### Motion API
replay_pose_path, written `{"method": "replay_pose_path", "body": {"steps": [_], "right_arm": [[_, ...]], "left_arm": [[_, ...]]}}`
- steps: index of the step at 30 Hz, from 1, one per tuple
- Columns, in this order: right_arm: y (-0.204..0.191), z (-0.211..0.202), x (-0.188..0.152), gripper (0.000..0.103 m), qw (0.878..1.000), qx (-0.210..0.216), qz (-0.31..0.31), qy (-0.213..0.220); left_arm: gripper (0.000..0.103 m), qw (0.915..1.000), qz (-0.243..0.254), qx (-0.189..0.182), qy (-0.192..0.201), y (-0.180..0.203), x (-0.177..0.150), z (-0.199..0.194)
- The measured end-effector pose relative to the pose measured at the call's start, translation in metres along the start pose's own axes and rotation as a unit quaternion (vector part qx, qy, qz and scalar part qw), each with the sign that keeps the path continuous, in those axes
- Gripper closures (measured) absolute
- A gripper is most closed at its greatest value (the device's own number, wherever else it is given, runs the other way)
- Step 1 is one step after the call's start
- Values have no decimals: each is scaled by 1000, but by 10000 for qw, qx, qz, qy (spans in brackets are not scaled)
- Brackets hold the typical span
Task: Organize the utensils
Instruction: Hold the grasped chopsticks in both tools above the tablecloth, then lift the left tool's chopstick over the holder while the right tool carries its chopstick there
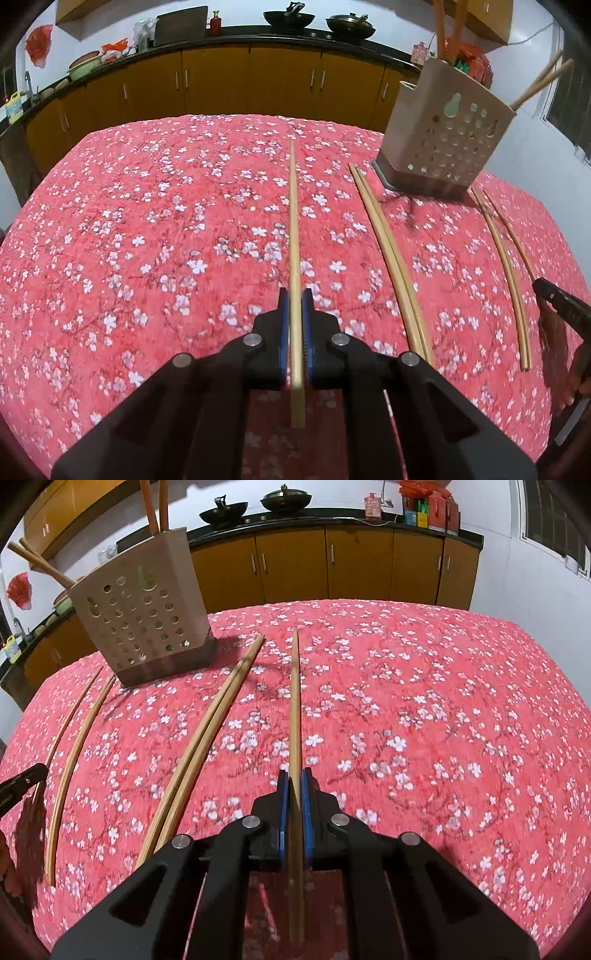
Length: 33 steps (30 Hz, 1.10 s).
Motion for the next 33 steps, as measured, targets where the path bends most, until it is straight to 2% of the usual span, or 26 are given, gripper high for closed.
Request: {"method": "replay_pose_path", "body": {"steps": [13, 17, 26, 33], "right_arm": [[1, -7, -2, 95, 10000, 34, -13, -10], [-4, -27, 8, 95, 9995, 111, -23, 278], [-8, -83, 49, 95, 9940, 128, -126, 1083], [-15, -110, 74, 96, 9880, 164, -210, 1518]], "left_arm": [[94, 9998, 159, 136, 17, 5, -6, -5], [95, 9999, 145, 67, -57, 3, -3, -13], [95, 9979, 3, -84, 647, -14, 38, -69], [95, 9913, -249, -230, 1271, -21, 74, -114]]}}
Point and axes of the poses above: each gripper's, at about its wrist camera, not at the fingertips, and z roughly the way its jaws point, y to its right, x to its top, the point moved 8 cm from there along z, roughly the way its jaws point, and after that the axes turned 13 degrees about x, right-handed, at the moved point
